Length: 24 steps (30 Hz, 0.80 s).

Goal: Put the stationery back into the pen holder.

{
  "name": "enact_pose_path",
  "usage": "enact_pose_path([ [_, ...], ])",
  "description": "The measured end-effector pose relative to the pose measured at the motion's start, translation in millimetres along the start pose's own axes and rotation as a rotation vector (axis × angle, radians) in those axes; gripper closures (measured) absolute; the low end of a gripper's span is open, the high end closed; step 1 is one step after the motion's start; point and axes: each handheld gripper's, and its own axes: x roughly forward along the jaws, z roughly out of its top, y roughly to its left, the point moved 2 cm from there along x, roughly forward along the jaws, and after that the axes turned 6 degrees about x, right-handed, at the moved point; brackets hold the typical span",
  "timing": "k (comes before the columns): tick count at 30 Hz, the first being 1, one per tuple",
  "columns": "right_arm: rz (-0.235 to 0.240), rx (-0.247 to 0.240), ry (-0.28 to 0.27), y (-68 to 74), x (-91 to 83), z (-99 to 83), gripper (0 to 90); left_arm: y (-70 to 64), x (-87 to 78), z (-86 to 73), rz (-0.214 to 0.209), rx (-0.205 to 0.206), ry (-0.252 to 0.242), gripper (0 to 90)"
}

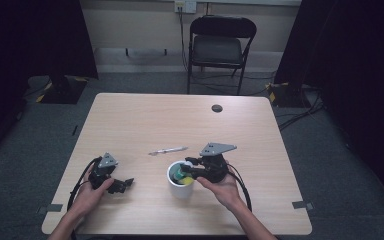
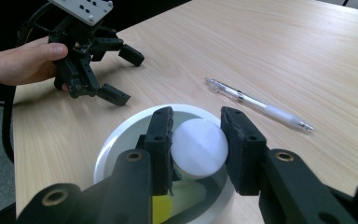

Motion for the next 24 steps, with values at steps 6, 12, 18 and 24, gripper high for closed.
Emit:
enact_pose_path([
  [6, 0.011, 0.009, 0.001, -0.5, 1.5, -1.4, 64.2, -0.6, 0.1, -0.2, 0.001, -0.005, -0.004, 0.2],
  [12, 0.022, 0.001, 0.007, 0.3, 1.5, -3.6, 60.5, -0.7, 0.0, -0.4, -0.001, -0.004, -0.006, 0.2],
  [18, 0.021, 0.007, -0.007, -1.3, -3.2, -3.2, 59.1, -0.7, -0.1, -0.5, -0.001, -0.004, -0.006, 0.2],
  [24, 0.009, 0.018, -0.037, -5.1, -13.7, -0.9, 60.4, -0.3, -0.1, -0.5, -0.004, -0.001, -0.007, 0.3],
])
